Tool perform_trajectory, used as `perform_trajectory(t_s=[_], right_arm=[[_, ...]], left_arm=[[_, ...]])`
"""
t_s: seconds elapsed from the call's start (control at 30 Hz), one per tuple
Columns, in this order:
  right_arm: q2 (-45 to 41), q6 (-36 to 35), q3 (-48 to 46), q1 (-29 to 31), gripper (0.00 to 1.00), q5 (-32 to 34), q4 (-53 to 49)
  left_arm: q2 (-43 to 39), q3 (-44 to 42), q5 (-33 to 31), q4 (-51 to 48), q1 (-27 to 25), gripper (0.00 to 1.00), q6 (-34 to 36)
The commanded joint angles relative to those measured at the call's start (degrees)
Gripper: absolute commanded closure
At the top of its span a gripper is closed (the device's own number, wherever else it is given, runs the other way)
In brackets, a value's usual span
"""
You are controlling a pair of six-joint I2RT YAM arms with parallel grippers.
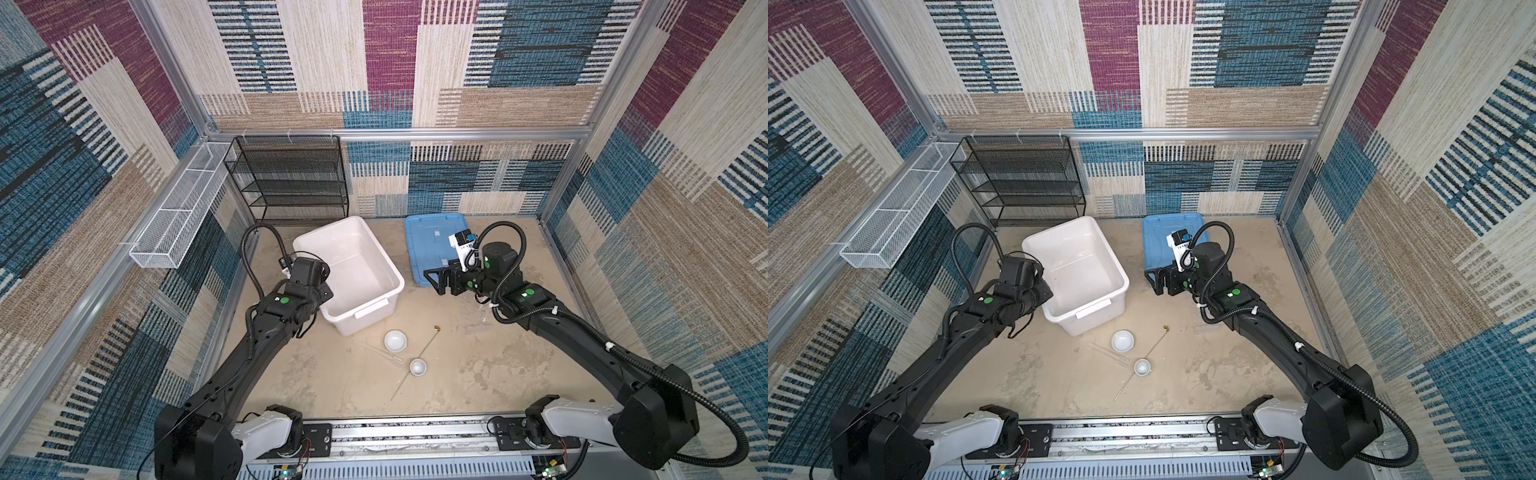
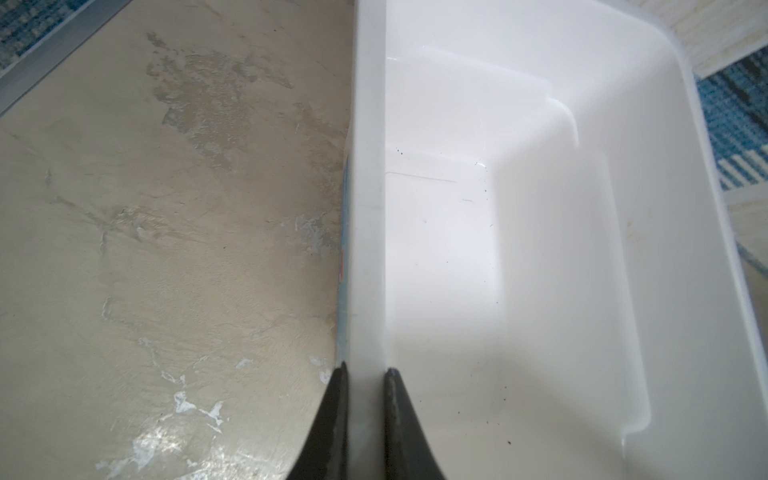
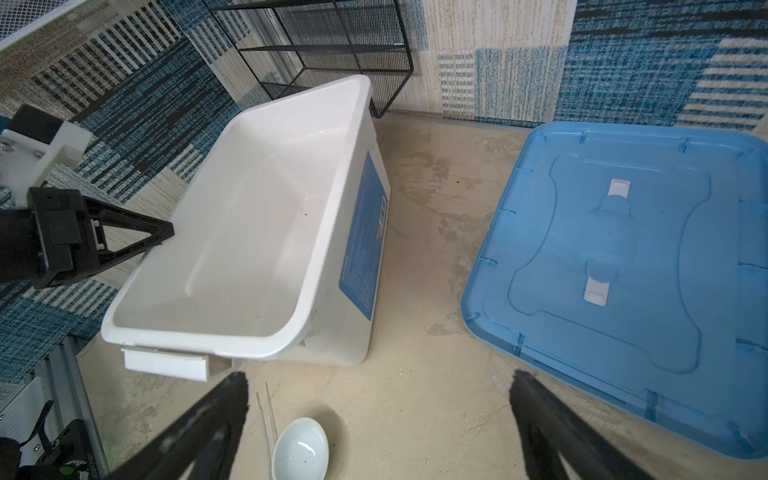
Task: Organize the chemistry lab equipment
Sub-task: 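Drag the white bin toward the robot with the left gripper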
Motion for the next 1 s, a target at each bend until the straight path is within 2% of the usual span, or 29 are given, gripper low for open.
perform_trajectory(t_s=[0.0,0.07,0.13,0.17,0.43,0.73,0.97], right_arm=[[-0.40,0.60,-0.54,0.19,0.00,0.28,1.28],[-0.73,0.58,-0.87,0.19,0.00,0.60,1.19],[-0.80,0.58,-1.06,0.17,0.00,0.85,1.02],[-0.87,0.58,-1.19,0.20,0.00,0.87,1.01],[-0.40,0.68,-1.76,0.20,0.00,0.76,1.28],[-1.14,0.25,-2.61,0.20,0.00,2.31,1.67],[-2.91,3.88,-4.95,0.20,0.00,8.19,2.63]], left_arm=[[-1.97,-1.92,-4.24,2.84,-0.63,0.86,-8.23],[-4.06,-4.73,-3.74,4.56,-2.66,0.59,-10.63],[-5.51,-6.48,-2.56,4.88,-4.62,0.46,-12.90],[-6.16,-7.24,-2.29,5.11,-6.33,0.42,-14.04],[-4.27,-6.85,-4.42,8.85,-20.09,0.36,-18.53],[5.41,-2.87,-3.34,19.55,-27.14,0.25,-18.88],[11.89,1.72,-2.27,23.83,-28.44,0.18,-17.42]])
